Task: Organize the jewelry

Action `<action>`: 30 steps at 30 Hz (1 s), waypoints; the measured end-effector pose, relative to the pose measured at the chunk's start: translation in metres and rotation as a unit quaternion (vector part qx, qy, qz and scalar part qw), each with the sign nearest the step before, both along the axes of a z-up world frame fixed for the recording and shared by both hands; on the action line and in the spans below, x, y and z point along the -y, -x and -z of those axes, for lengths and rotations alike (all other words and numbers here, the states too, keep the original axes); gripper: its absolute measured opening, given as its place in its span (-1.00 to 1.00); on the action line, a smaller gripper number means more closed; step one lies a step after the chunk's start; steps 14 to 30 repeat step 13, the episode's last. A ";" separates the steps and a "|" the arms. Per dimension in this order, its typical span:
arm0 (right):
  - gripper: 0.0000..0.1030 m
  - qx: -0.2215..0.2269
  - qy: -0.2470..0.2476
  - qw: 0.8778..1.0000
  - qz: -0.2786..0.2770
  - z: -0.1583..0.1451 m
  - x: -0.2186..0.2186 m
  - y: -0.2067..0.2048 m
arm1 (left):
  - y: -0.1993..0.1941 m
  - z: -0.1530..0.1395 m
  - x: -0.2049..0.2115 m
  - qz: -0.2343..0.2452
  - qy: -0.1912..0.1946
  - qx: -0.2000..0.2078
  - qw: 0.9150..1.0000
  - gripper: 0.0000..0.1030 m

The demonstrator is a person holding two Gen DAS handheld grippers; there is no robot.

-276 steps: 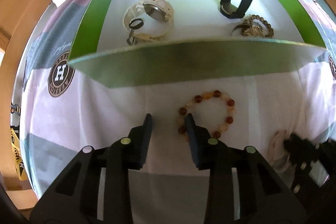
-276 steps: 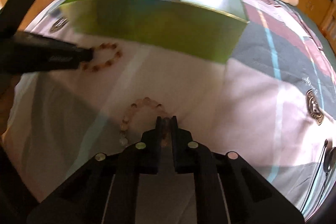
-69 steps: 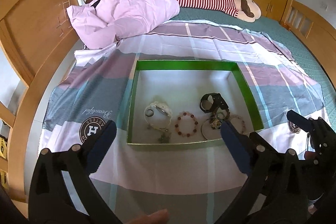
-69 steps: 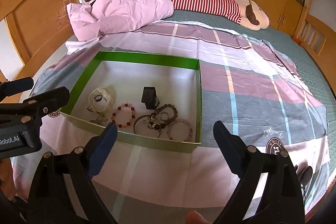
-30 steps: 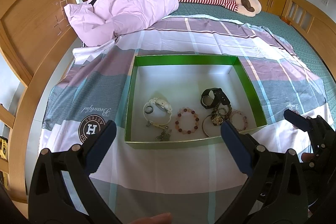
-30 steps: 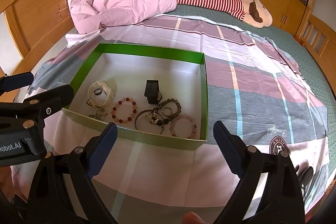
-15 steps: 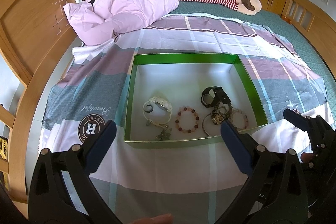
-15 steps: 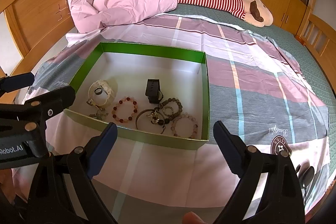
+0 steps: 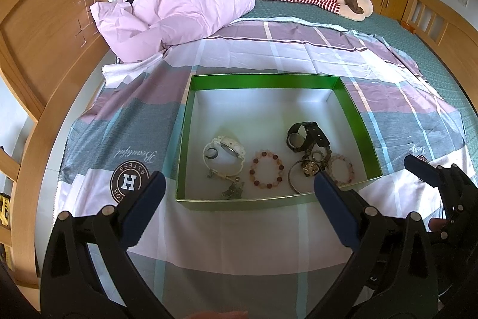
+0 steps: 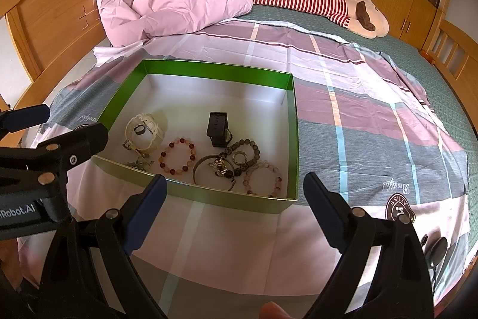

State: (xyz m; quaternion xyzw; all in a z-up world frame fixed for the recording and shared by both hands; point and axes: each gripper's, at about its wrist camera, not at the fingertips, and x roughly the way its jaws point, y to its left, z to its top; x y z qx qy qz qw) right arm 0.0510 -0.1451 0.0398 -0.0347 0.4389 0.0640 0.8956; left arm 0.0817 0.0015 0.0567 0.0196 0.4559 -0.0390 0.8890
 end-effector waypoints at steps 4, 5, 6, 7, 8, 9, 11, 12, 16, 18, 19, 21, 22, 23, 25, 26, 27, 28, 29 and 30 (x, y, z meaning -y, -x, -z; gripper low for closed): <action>0.76 -0.001 0.000 1.000 0.000 0.000 0.000 0.000 | 0.000 0.002 -0.003 -0.008 0.005 -0.005 1.000 0.92; 0.76 0.000 0.000 1.000 0.000 0.000 0.000 0.000 | -0.001 0.003 -0.003 -0.008 0.005 -0.006 1.000 0.92; 0.76 0.000 0.000 1.000 0.000 0.000 0.000 0.000 | -0.001 0.003 -0.003 -0.009 0.006 -0.007 1.000 0.92; 0.76 0.000 0.000 1.000 0.000 0.000 0.000 0.000 | 0.000 0.003 -0.004 -0.009 0.006 -0.007 1.000 0.92; 0.76 0.000 0.000 1.000 0.000 0.000 0.000 0.000 | -0.002 0.003 -0.003 -0.009 0.007 -0.008 1.000 0.92; 0.76 0.000 0.000 1.000 0.001 0.000 0.000 0.000 | -0.001 0.003 -0.003 -0.008 0.009 -0.008 1.000 0.92; 0.76 0.000 0.000 1.000 0.001 0.000 0.000 0.000 | -0.001 0.002 -0.002 -0.008 0.009 -0.008 1.000 0.92; 0.76 0.000 0.000 1.000 0.001 0.000 0.000 0.000 | -0.001 0.002 -0.002 -0.008 0.007 -0.007 1.000 0.92; 0.76 -0.001 0.000 1.000 0.002 0.001 0.000 0.001 | -0.001 0.002 -0.001 -0.008 0.005 -0.007 1.000 0.92; 0.76 -0.001 0.000 1.000 0.002 0.001 0.000 0.001 | -0.001 0.002 -0.001 -0.008 0.005 -0.007 1.000 0.92; 0.76 -0.001 0.000 1.000 0.002 0.001 0.000 0.001 | -0.001 0.002 -0.001 -0.008 0.005 -0.007 1.000 0.92; 0.76 -0.001 0.000 1.000 0.002 0.001 0.000 0.001 | -0.001 0.002 -0.001 -0.008 0.005 -0.007 1.000 0.92; 0.76 -0.001 0.000 1.000 0.002 0.001 0.000 0.001 | -0.001 0.002 -0.001 -0.008 0.005 -0.007 1.000 0.92; 0.76 -0.001 0.000 1.000 0.002 0.001 0.000 0.001 | -0.001 0.002 -0.001 -0.008 0.005 -0.007 1.000 0.92; 0.76 -0.001 0.000 1.000 0.002 0.001 0.000 0.001 | -0.001 0.002 -0.001 -0.008 0.005 -0.007 1.000 0.92; 0.76 -0.001 0.000 1.000 0.002 0.001 0.000 0.001 | -0.001 0.002 -0.001 -0.008 0.005 -0.007 1.000 0.92; 0.76 -0.001 0.000 1.000 0.002 0.001 0.000 0.001 | -0.001 0.002 -0.001 -0.008 0.005 -0.007 1.000 0.92; 0.76 -0.001 0.000 1.000 0.002 0.001 0.000 0.001 | -0.001 0.002 -0.001 -0.008 0.005 -0.007 1.000 0.92; 0.76 -0.001 0.000 1.000 0.002 0.001 0.000 0.001 | -0.001 0.002 -0.001 -0.008 0.005 -0.007 1.000 0.92; 0.76 -0.001 0.000 1.000 0.002 0.001 0.000 0.001 | -0.001 0.002 -0.001 -0.008 0.005 -0.007 1.000 0.92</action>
